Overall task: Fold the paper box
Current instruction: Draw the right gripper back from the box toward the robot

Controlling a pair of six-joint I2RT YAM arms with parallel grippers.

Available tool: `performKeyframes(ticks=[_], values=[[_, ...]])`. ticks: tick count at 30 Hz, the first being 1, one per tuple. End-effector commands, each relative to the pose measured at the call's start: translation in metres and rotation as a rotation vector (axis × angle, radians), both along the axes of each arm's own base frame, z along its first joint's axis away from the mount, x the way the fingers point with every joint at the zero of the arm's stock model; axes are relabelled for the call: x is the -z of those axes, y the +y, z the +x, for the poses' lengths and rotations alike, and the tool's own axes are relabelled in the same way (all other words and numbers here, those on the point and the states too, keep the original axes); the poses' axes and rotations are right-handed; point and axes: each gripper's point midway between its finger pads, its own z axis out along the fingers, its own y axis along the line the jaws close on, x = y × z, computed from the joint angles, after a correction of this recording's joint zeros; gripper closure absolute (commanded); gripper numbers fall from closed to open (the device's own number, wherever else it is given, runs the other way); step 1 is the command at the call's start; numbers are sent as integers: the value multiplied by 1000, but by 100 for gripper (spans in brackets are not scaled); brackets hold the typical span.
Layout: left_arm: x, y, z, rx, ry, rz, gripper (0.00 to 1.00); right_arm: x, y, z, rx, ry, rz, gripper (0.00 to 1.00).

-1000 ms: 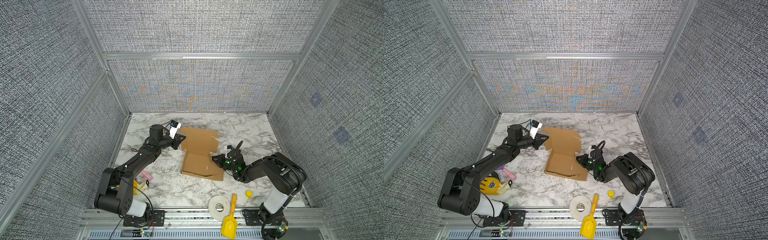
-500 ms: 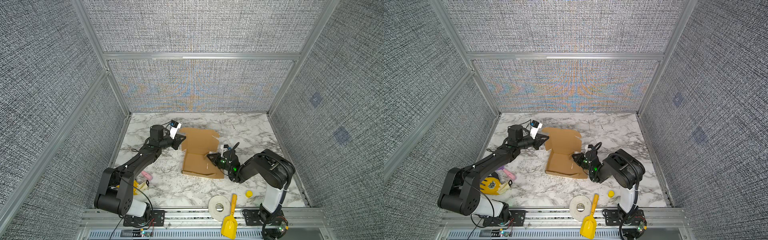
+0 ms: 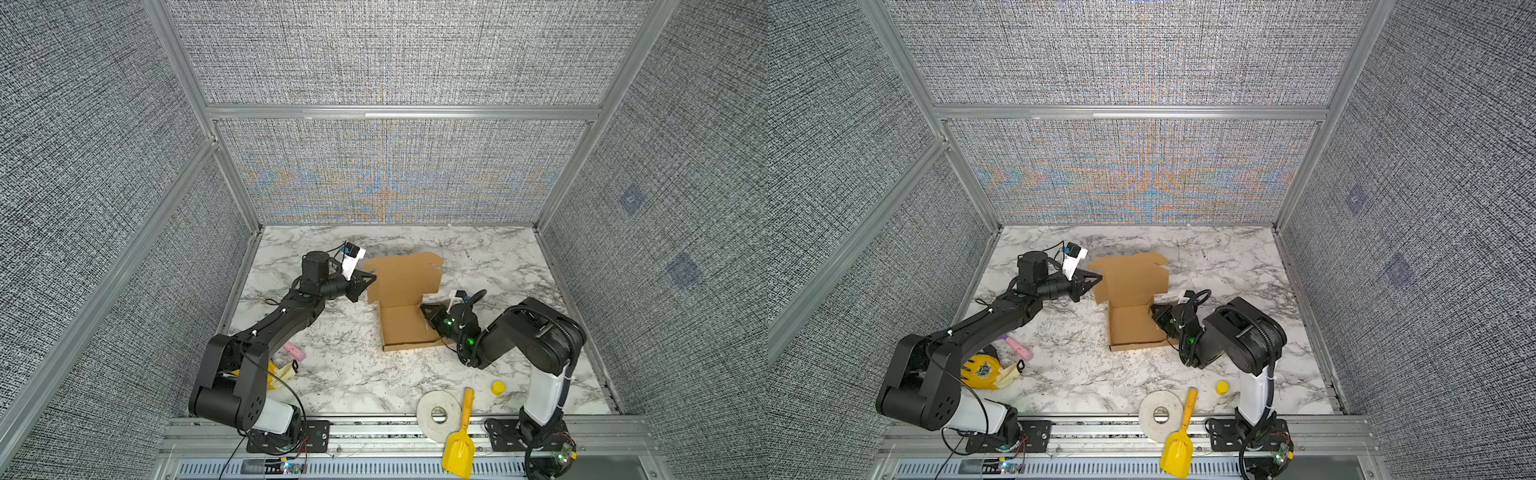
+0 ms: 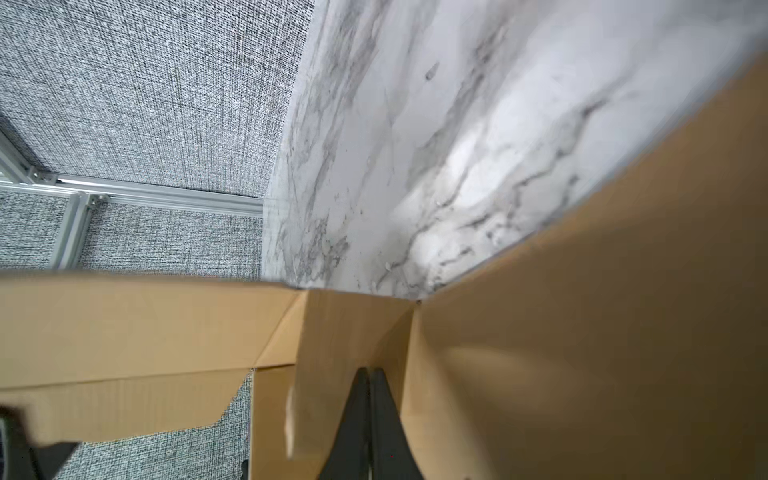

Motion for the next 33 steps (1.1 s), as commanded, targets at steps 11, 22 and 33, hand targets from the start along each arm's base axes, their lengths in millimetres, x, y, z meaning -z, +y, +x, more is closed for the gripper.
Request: performKeyframes(ticks=[11, 22, 33], values=[[-6, -14, -9, 72, -26, -36, 100, 1, -2, 12, 4, 17, -35, 100], [-5, -14, -8, 71, -28, -24, 100, -18, -18, 11, 1, 19, -116, 100], [-4, -13, -7, 87, -55, 4, 100, -51, -110, -33, 15, 111, -500, 81]])
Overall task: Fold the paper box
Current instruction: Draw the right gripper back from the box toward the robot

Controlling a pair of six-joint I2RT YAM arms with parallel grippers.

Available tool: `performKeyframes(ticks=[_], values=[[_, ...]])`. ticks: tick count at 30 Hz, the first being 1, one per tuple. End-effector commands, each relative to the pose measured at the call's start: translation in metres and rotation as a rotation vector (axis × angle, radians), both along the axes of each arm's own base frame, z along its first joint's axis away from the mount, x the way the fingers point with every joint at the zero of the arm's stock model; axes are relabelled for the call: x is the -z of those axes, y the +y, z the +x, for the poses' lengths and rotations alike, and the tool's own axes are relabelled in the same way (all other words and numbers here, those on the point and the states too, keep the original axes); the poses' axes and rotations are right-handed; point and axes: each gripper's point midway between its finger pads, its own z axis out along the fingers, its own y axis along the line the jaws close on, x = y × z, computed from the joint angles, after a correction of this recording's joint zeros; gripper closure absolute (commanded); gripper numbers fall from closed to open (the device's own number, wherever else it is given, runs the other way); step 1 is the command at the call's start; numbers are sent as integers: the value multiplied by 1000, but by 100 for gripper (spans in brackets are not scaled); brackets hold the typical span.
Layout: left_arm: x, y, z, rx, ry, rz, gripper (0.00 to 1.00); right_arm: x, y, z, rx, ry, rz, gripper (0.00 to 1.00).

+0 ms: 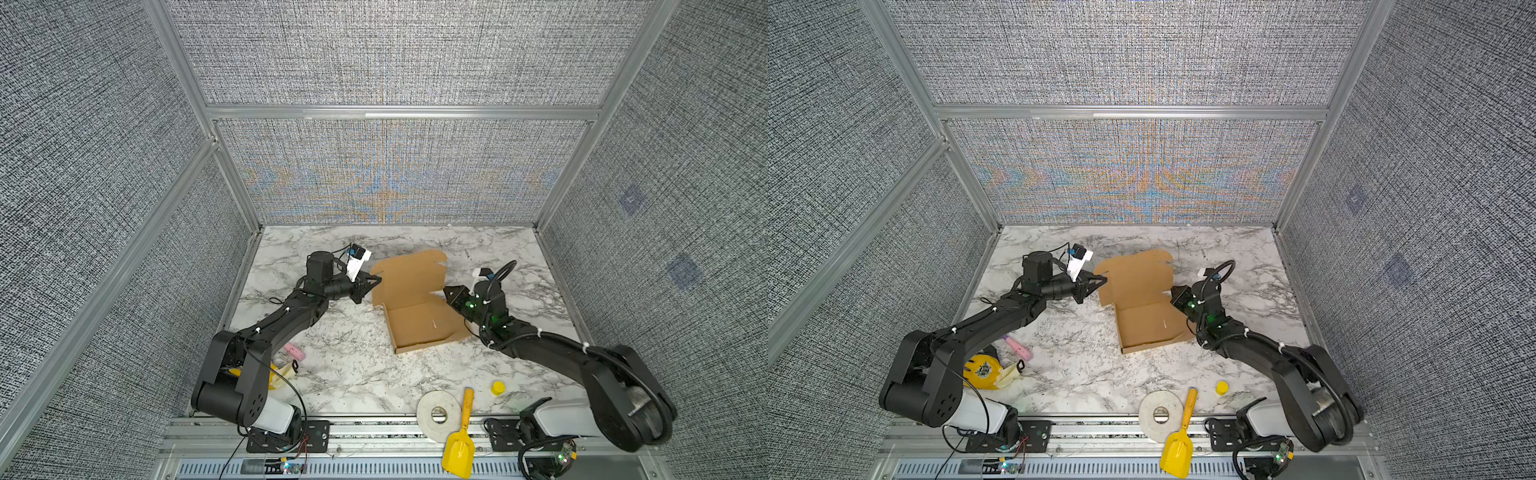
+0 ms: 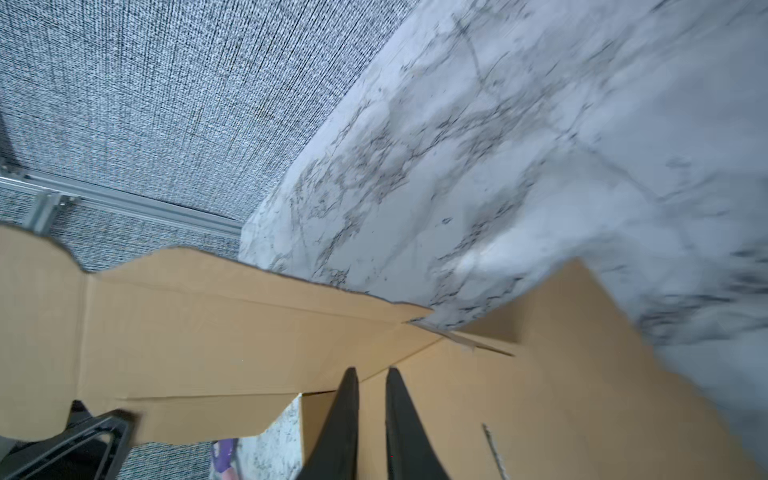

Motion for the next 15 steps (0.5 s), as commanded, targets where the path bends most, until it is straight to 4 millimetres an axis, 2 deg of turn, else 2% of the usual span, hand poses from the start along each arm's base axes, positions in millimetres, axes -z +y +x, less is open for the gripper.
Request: performKeyframes(ticks=[1, 4, 7, 11, 13, 15], values=[[-3, 0, -1, 21, -29, 2, 100, 40, -38, -36, -2, 174, -208, 79], [-5, 0, -1, 21, -28, 3, 100, 44, -56, -56, 23, 215, -227, 77], [-4, 0, -2, 23, -29, 5, 100, 49, -62, -80, 8, 274, -228, 78], [-3, 0, 0, 25, -20, 0, 100, 71, -60, -108, 0, 347, -192, 93], [-4, -1, -1, 34, -18, -5, 100, 78, -55, -111, -14, 341, -157, 99], [-2, -2, -1, 36, -19, -6, 100, 78, -48, -108, -30, 316, -136, 100]])
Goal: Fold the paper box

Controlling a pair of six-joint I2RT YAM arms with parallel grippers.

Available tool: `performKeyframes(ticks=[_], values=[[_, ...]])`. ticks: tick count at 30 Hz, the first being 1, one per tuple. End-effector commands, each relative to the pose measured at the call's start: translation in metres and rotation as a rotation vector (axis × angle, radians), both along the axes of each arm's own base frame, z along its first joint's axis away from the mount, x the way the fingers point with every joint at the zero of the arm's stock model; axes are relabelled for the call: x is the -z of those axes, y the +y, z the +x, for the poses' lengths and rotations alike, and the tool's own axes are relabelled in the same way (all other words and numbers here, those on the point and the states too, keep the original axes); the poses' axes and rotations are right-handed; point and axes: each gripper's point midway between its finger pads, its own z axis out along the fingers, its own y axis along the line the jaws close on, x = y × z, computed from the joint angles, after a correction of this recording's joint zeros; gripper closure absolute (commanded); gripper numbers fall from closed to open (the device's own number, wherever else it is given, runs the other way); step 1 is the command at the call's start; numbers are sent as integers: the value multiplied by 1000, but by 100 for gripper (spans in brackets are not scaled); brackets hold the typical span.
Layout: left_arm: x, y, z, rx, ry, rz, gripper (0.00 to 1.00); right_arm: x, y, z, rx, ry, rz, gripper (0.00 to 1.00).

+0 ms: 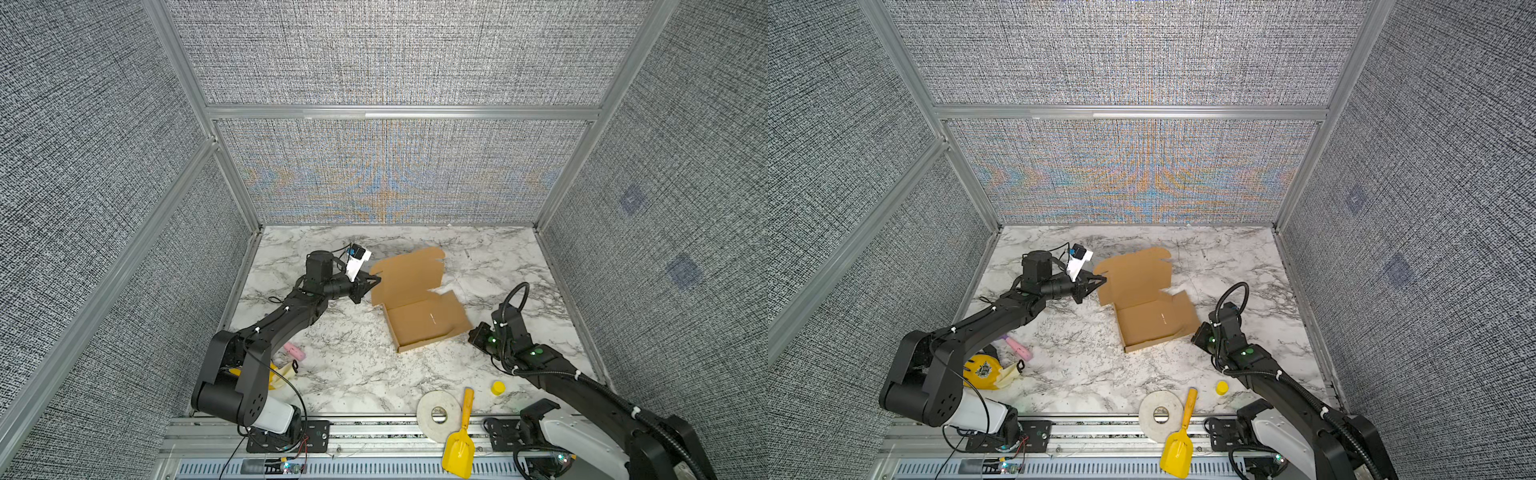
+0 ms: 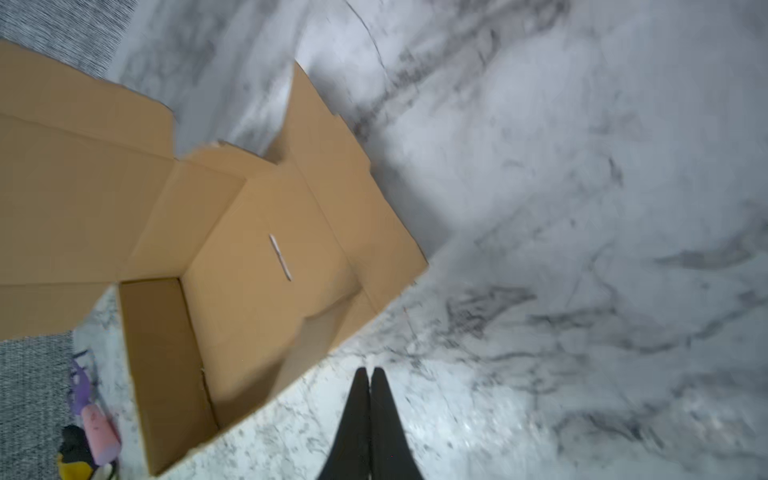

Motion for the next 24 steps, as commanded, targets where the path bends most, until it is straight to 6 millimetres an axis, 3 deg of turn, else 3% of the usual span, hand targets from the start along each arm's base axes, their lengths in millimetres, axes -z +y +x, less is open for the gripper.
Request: performKeyframes(ticks=[1, 14, 18, 24], values=[[-3, -3, -1, 22, -13, -17, 100, -1, 10, 4, -8, -14, 55, 100], [-3, -4, -5, 35, -8, -34, 100, -10, 71, 48, -181, -90, 133, 100], [-4, -5, -4, 33, -1, -36, 100, -10, 91, 49, -252, -86, 145, 100], [1, -3, -2, 20, -5, -18, 100, -3, 113, 34, -370, -57, 153, 100]])
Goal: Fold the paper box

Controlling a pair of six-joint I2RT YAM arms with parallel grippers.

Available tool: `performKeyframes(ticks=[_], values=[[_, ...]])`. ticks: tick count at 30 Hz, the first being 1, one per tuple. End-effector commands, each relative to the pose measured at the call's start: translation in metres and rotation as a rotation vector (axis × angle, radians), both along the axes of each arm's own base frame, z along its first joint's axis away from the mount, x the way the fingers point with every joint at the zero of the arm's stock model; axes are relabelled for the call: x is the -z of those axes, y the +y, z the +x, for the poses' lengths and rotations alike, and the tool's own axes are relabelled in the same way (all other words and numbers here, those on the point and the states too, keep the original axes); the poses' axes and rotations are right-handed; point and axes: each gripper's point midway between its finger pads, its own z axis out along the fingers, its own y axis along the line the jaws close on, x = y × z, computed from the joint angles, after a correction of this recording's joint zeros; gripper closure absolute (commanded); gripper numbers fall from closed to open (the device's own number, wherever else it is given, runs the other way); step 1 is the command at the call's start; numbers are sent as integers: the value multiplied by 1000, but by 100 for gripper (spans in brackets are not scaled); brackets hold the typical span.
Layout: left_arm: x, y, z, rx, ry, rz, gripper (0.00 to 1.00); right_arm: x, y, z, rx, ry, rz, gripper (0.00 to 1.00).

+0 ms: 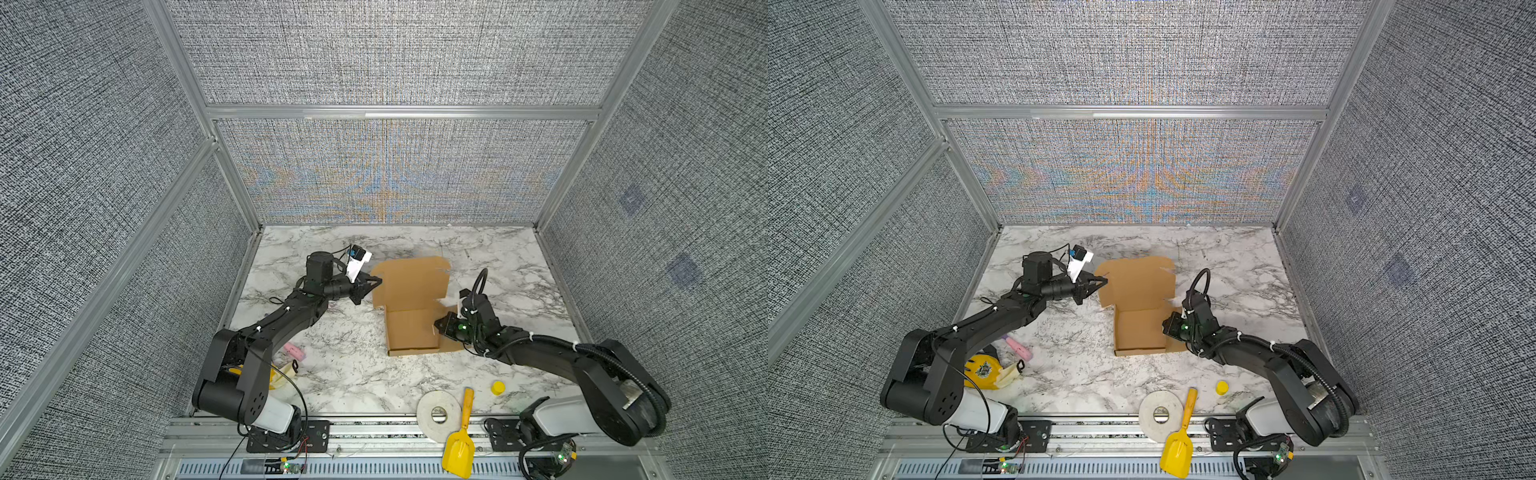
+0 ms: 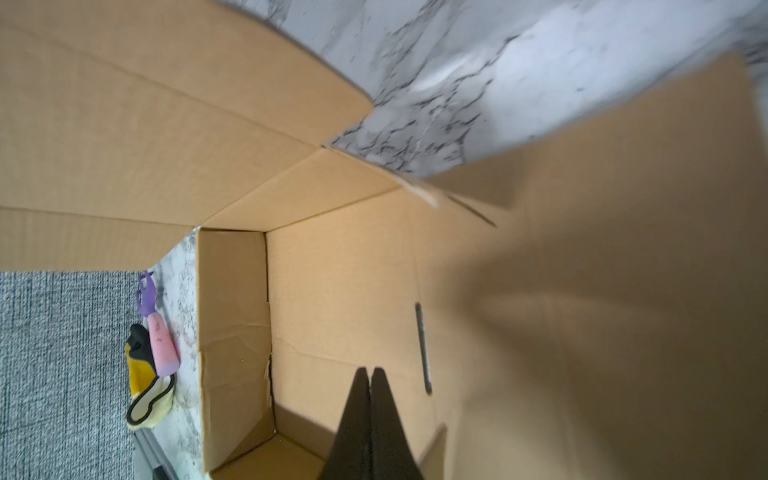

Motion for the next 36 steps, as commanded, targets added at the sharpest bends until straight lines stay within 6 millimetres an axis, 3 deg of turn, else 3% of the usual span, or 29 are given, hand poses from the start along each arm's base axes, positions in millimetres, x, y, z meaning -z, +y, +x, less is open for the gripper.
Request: performKeyframes(ticks=[1, 6, 10, 15, 20, 29, 36], values=[[-2, -1, 1, 2, -9, -3, 100, -2, 11, -7, -76, -7, 10, 100], [1, -1, 2, 1, -18, 7, 100, 6, 8, -24, -118, 20, -21, 100], [-3, -1, 1, 6, -13, 4, 100, -25, -16, -29, -56, -46, -87, 98], [-1, -1, 1, 7, -20, 10, 100, -52, -46, -60, -23, -47, -188, 73], [-2, -2, 2, 14, -17, 4, 100, -36, -46, -86, -48, -18, -211, 47], [3, -3, 1, 19, -9, 2, 100, -25, -18, -56, -199, -78, -336, 37], [4, -4, 0, 23, -17, 7, 100, -15, -2, -40, -351, -102, -377, 36]])
